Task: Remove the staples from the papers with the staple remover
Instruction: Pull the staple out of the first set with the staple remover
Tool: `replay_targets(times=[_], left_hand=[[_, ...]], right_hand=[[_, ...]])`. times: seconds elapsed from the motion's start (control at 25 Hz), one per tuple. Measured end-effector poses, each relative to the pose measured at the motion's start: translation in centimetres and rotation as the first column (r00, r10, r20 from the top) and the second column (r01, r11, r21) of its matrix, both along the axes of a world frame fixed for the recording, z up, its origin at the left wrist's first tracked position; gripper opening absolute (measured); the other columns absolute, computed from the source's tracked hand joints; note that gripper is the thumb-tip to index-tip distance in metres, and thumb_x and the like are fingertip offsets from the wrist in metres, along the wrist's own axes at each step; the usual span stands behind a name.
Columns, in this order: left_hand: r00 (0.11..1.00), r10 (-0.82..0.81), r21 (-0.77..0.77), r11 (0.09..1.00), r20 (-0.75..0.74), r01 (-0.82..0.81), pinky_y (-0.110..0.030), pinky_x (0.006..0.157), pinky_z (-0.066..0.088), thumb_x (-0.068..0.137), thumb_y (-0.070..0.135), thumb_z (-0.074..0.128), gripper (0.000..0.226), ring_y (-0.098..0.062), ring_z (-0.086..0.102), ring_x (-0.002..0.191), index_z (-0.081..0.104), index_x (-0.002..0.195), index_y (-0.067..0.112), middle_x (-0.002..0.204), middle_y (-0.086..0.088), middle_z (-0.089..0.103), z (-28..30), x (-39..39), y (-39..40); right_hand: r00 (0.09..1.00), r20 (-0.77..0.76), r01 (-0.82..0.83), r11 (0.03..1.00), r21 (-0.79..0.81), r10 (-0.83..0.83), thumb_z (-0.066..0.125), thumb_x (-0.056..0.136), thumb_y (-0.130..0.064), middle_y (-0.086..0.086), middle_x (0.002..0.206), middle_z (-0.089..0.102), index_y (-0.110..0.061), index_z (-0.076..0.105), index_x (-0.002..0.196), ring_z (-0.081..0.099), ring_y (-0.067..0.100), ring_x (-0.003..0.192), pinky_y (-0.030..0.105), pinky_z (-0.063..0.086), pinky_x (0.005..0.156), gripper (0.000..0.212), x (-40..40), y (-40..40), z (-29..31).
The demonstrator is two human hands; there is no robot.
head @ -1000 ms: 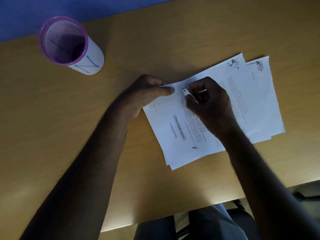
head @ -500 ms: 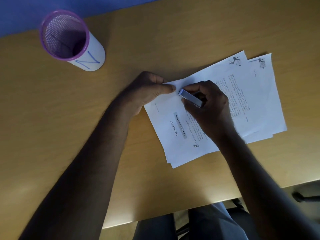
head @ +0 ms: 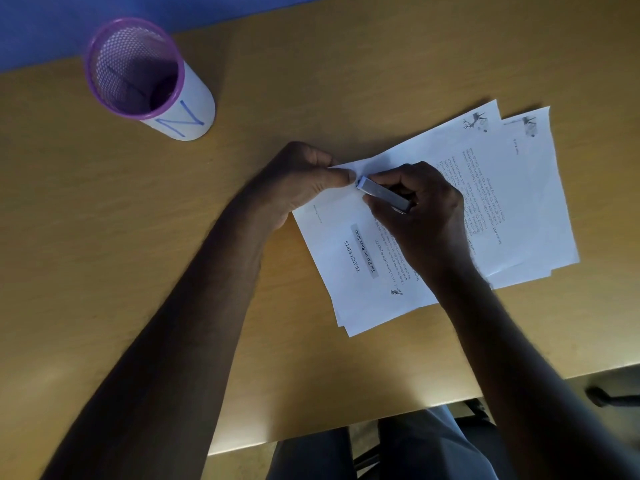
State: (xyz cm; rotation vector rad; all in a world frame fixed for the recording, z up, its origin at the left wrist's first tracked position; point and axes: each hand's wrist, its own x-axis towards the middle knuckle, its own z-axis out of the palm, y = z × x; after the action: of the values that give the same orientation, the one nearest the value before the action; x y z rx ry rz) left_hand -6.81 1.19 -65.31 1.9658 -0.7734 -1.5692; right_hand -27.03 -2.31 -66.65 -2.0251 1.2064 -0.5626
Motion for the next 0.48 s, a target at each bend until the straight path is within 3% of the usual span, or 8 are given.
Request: replay_targets(times=[0.24, 0.48], left_hand=[[1.000, -0.001, 0.013, 1.000, 0.011, 0.001, -0.019, 0.056, 0.051, 0.090, 0.022, 0.078, 0.012, -0.011, 0.072, 0.064, 0.080, 0.090, 0.010, 0.086, -0.006, 0.081, 0.09, -0.06, -0.18], [1.000, 0.022, 0.019, 1.000, 0.006, -0.022, -0.014, 0.052, 0.051, 0.088, 0.019, 0.080, 0.008, -0.002, 0.070, 0.056, 0.078, 0.080, 0.019, 0.070, 0.006, 0.078, 0.21, -0.13, -0.35]], right_hand=[[1.000, 0.011, -0.006, 1.000, 0.029, 0.006, 0.083, 0.086, -0.016, 0.000, 0.094, 0.071, -0.016, 0.078, 0.100, 0.060, 0.005, 0.080, 0.013, 0.050, 0.071, 0.015, 0.12, -0.09, 0.15], [0.999, 0.023, 0.024, 0.997, 0.072, -0.025, 0.084, 0.085, -0.014, 0.005, 0.091, 0.071, -0.015, 0.078, 0.095, 0.064, 0.013, 0.081, 0.030, 0.053, 0.073, 0.012, 0.52, -0.13, 0.35]])
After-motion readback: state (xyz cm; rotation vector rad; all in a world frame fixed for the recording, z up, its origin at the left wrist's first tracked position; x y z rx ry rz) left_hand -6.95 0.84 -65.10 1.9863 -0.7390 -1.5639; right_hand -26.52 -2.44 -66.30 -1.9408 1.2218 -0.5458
